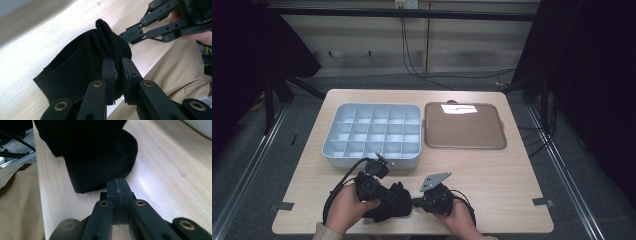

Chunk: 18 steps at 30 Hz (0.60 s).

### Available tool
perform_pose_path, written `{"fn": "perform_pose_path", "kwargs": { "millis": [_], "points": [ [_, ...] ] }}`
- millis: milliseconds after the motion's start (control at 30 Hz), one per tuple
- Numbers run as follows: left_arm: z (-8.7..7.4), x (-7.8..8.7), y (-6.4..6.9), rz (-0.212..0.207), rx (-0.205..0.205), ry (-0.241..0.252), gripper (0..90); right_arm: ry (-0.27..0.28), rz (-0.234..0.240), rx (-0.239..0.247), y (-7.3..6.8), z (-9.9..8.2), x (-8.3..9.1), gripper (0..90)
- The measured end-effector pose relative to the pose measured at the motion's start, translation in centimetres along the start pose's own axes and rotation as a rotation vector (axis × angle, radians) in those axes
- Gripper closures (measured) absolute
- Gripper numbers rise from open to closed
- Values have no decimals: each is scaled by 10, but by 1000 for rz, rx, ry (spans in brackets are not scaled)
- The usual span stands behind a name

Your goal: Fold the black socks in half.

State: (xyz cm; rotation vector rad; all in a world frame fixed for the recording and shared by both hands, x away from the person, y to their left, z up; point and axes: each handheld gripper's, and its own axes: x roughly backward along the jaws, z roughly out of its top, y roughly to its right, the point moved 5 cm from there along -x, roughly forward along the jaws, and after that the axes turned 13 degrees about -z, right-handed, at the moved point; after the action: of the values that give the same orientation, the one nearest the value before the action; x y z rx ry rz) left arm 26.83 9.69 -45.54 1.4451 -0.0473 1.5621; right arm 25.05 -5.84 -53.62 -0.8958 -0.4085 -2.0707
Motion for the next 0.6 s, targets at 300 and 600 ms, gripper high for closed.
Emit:
{"fn": "perform_pose_path", "kwargs": {
  "millis": [300,600],
  "points": [
    [1,-6,-1,-8,-11,-18,822,0,0,-3,0,0,0,900],
    [1,-11,0,-14,3,-21,820,2,-3,-1,0,1,-1,900]
  ]
}}
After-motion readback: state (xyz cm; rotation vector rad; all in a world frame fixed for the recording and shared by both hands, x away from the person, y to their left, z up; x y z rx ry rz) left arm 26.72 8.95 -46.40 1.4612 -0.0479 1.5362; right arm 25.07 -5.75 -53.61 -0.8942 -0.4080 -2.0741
